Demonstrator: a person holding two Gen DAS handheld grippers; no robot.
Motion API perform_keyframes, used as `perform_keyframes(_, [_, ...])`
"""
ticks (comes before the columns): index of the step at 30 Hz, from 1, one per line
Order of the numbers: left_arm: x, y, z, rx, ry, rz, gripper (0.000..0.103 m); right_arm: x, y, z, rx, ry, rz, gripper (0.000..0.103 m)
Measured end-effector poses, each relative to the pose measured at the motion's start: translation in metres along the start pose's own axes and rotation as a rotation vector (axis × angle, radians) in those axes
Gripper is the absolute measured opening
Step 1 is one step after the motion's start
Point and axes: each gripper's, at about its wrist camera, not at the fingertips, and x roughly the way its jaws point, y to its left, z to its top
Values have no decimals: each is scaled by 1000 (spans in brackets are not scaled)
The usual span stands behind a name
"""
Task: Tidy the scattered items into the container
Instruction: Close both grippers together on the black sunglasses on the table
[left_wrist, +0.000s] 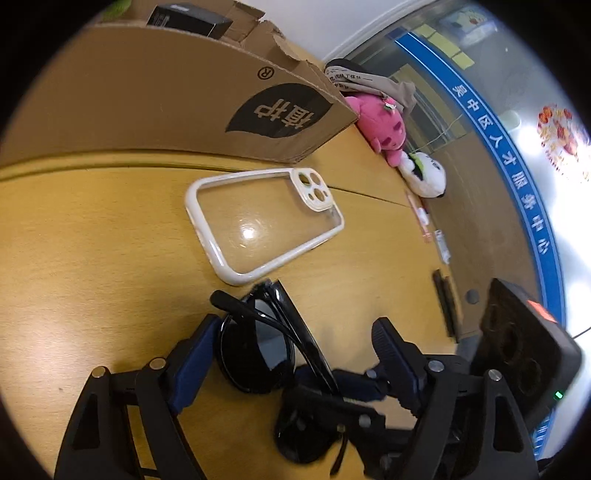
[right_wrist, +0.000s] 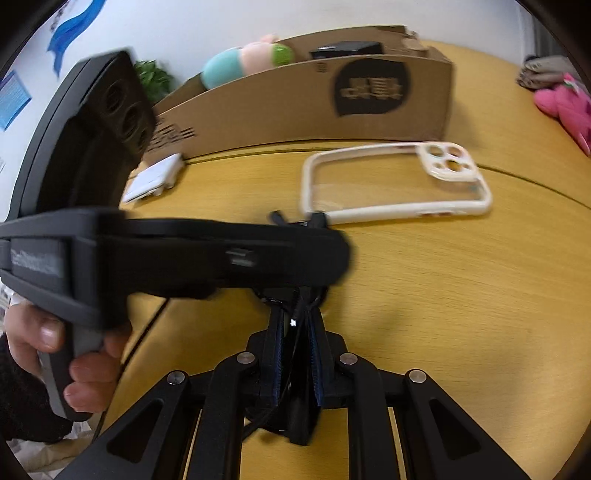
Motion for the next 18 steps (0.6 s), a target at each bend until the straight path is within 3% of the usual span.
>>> perform_keyframes(1, [-1,2,-1,-2,-1,21,54,0,2,0,-2,-2,7,14])
perform_keyframes(3, [-3,9,-1,-27,3,24,42,-1,3,0,-1,-9,30,13])
perform_keyframes(8, [-13,10,-4,-32,-30,39,40,-1,13,0,-13,-22,44,13])
perform_keyframes(11, [-27,9,-2,-31,-62,2,36,-11,17,5,-16,-55,68,13])
perform_keyframes(18, [-83,-7,21,17,-172,-41,33,-46,46,42,-89,-160,72,13])
